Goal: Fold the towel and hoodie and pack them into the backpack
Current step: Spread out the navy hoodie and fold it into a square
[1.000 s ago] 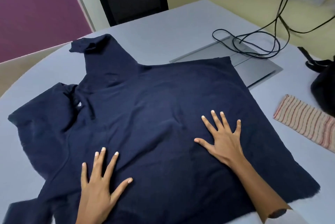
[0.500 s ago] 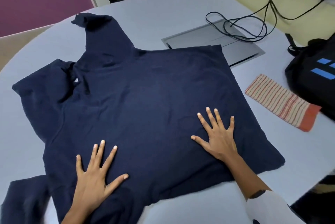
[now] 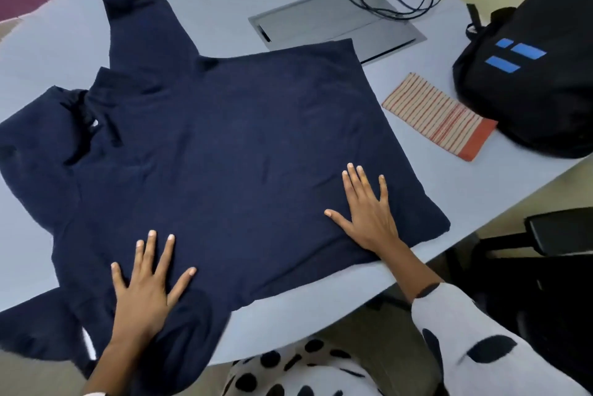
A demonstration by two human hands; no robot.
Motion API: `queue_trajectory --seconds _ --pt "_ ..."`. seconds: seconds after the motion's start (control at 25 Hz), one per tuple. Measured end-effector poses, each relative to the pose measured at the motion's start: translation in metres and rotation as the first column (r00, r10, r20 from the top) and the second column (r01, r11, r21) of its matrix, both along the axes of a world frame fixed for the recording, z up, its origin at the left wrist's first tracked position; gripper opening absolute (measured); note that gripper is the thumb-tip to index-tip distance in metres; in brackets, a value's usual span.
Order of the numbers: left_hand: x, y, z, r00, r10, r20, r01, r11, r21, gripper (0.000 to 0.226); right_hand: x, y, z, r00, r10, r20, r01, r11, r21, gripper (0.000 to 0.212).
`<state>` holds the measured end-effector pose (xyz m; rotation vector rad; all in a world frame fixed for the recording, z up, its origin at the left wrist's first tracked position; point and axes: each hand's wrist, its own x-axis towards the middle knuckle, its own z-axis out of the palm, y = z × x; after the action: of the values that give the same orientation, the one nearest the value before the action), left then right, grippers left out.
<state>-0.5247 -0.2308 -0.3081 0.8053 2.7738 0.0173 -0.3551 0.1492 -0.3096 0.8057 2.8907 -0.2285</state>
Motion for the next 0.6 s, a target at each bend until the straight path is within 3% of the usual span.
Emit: queue_trajectory --seconds 0.08,0.2,0.28,0.36,0.6 --pt "0.012 -0.006 0.001 0.997 -0.052 -0.057 0.052 0.999 0.003 0.068 0.022 0.003 0.001 0.998 -0.055 0.005 0.055 0.997 -0.045 0.092" --pt "0.037 -0.007 0.016 0.989 0.135 -0.066 -0.127 0.985 0.113 0.051 0.044 0.006 0.007 0.991 -0.076 -0.109 0.060 0.987 -0.147 0.084" --pt "0.060 -0.013 0.025 0.980 0.178 -0.092 -0.156 0.966 0.207 0.047 0.054 0.011 0.022 0.967 -0.120 -0.226 0.055 0.961 -0.271 0.059" --pt "0.083 -0.022 0.032 0.984 0.090 -0.153 -0.059 0.979 0.196 0.055 0.068 0.019 0.031 0.954 -0.111 -0.279 0.048 0.974 -0.221 0.032" --pt "0.098 -0.041 0.028 0.968 -0.192 -0.162 0.193 0.981 -0.012 0.068 0.093 0.043 0.039 0.984 0.175 -0.008 -0.171 0.950 -0.261 0.060"
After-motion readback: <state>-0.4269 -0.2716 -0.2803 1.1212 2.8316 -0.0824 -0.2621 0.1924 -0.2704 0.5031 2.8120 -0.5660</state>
